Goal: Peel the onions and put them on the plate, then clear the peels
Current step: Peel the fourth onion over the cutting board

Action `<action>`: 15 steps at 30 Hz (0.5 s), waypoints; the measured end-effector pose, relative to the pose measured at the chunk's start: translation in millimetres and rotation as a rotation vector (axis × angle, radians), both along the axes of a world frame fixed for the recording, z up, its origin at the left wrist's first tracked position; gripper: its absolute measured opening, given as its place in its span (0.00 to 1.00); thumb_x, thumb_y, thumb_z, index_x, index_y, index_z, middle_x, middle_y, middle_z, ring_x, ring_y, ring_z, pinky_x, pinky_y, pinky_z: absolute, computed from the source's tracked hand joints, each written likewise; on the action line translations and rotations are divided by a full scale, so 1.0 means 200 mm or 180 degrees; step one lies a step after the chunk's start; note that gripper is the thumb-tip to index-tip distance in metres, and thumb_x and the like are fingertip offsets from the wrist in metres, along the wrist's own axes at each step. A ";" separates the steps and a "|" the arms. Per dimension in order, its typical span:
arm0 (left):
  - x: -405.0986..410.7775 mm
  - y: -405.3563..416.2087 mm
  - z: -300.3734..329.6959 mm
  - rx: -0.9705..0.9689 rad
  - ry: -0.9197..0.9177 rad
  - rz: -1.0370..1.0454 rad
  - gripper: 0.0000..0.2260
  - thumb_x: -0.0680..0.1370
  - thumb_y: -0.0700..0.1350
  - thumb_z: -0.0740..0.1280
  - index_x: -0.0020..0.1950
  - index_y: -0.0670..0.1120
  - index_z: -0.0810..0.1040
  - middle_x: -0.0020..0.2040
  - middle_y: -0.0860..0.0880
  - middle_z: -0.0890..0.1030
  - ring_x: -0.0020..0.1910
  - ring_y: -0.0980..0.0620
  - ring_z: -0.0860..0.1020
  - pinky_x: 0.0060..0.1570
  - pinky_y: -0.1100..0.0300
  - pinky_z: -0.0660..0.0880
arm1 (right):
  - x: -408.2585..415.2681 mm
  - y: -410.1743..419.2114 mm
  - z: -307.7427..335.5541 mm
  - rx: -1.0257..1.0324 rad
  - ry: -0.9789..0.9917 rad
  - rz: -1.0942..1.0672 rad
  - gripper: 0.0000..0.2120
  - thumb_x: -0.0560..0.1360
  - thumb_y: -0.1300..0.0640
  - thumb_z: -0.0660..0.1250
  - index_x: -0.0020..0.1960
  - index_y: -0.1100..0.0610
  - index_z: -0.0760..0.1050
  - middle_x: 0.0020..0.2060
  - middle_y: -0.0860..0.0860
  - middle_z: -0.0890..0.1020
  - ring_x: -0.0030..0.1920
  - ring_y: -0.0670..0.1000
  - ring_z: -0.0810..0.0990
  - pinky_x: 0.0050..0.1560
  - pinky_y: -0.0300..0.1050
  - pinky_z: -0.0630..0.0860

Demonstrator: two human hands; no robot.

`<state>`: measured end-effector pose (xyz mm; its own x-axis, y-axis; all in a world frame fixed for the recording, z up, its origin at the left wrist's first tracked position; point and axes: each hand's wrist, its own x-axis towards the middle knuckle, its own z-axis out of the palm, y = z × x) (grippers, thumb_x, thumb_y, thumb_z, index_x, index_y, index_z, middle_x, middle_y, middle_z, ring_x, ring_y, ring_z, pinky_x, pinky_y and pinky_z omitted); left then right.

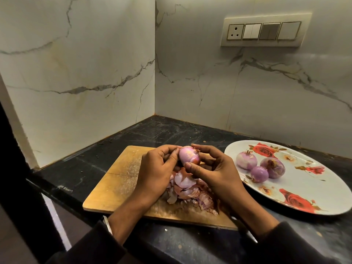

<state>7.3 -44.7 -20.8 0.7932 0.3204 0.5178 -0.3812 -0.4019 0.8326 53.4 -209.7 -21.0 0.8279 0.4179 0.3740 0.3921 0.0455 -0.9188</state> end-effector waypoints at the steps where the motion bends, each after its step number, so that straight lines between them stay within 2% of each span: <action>1: 0.00 0.00 0.00 0.0003 -0.0008 0.0030 0.08 0.81 0.42 0.67 0.54 0.55 0.81 0.43 0.57 0.85 0.40 0.60 0.84 0.40 0.62 0.82 | 0.00 0.00 0.00 0.0023 0.0022 0.0036 0.27 0.67 0.56 0.79 0.65 0.52 0.77 0.58 0.53 0.84 0.57 0.52 0.85 0.54 0.54 0.84; 7: 0.02 0.02 -0.01 -0.0233 0.0051 0.0053 0.08 0.81 0.42 0.67 0.52 0.55 0.82 0.46 0.54 0.86 0.45 0.58 0.85 0.44 0.58 0.83 | -0.01 0.01 -0.01 0.0218 0.0183 0.0293 0.26 0.70 0.65 0.77 0.65 0.54 0.76 0.59 0.53 0.84 0.58 0.53 0.84 0.55 0.50 0.83; 11: 0.03 0.04 -0.01 -0.0599 0.0160 -0.0010 0.06 0.82 0.41 0.66 0.52 0.48 0.83 0.42 0.50 0.86 0.39 0.52 0.86 0.41 0.55 0.84 | -0.01 0.01 -0.01 0.0270 0.0190 0.0327 0.25 0.72 0.71 0.74 0.65 0.54 0.75 0.60 0.53 0.84 0.60 0.53 0.83 0.56 0.48 0.82; 13: 0.03 0.04 -0.02 -0.0426 0.0229 0.0086 0.07 0.83 0.42 0.64 0.52 0.48 0.82 0.40 0.50 0.85 0.37 0.55 0.85 0.38 0.58 0.82 | 0.00 0.00 0.00 0.0276 0.0096 0.0277 0.25 0.72 0.70 0.74 0.66 0.54 0.74 0.60 0.53 0.83 0.61 0.53 0.83 0.58 0.50 0.81; 15: 0.04 0.03 -0.03 0.0121 0.0265 0.0286 0.08 0.83 0.43 0.63 0.52 0.52 0.81 0.39 0.53 0.83 0.37 0.59 0.82 0.36 0.61 0.79 | 0.01 0.00 0.00 0.0242 0.0003 0.0183 0.25 0.73 0.67 0.75 0.66 0.53 0.75 0.61 0.53 0.83 0.62 0.53 0.82 0.61 0.52 0.80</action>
<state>15.7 -38.5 -26.6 0.8029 0.3736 0.4646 -0.2724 -0.4632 0.8433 56.3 -209.7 -21.6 0.8037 0.4352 0.4057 0.3859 0.1377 -0.9122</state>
